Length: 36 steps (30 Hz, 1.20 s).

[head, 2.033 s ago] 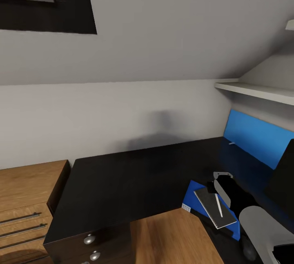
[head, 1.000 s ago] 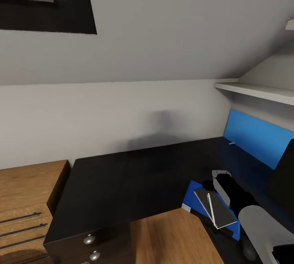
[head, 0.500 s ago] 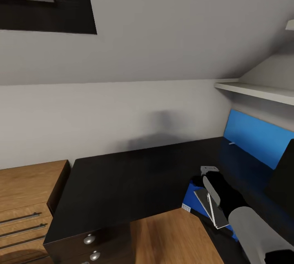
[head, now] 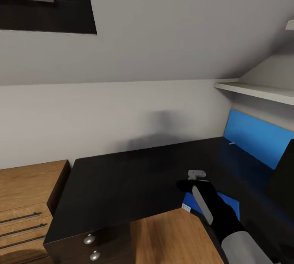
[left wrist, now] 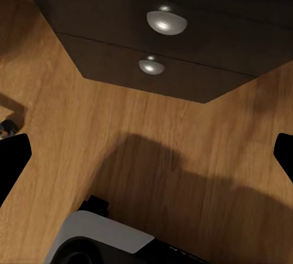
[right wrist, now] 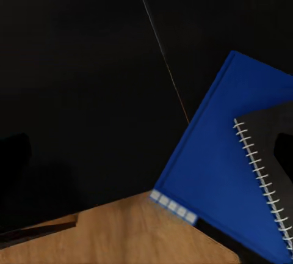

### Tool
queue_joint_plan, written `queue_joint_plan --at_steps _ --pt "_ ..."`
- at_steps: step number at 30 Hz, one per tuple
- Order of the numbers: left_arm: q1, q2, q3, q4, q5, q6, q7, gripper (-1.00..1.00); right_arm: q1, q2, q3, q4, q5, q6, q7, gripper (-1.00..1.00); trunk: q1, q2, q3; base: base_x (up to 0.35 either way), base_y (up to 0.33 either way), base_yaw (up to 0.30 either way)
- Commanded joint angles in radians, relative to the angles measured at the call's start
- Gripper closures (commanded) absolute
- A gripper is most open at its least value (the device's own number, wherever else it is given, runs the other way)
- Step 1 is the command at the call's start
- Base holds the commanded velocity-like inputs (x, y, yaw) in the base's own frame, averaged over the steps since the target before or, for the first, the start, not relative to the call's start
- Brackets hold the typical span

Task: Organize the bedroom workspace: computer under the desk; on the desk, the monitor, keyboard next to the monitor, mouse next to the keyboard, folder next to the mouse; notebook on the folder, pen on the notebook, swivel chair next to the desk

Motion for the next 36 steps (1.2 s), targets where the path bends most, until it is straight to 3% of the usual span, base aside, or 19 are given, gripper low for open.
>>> queue_joint_plan --at_steps 1,15,36 --pt "0.0 0.0 -0.001 -0.002 0.009 0.002 0.008 -1.0 0.005 0.002 0.003 -0.012 -0.01 0.005 -0.01 -1.0 0.0 -0.001 -0.001 0.0 0.0 0.0" --pt "0.0 0.003 0.002 0.033 0.01 0.0 0.005 -1.0 0.06 0.024 0.001 -0.123 -0.014 0.037 -0.009 -1.0 0.0 -0.001 -0.001 -0.017 0.0 0.0" --pt "0.0 0.002 -0.001 0.033 0.008 0.0 0.005 -1.0 0.063 0.027 0.003 -0.12 -0.013 0.032 -0.008 -1.0 0.0 -0.001 -0.001 -0.28 0.131 0.0"
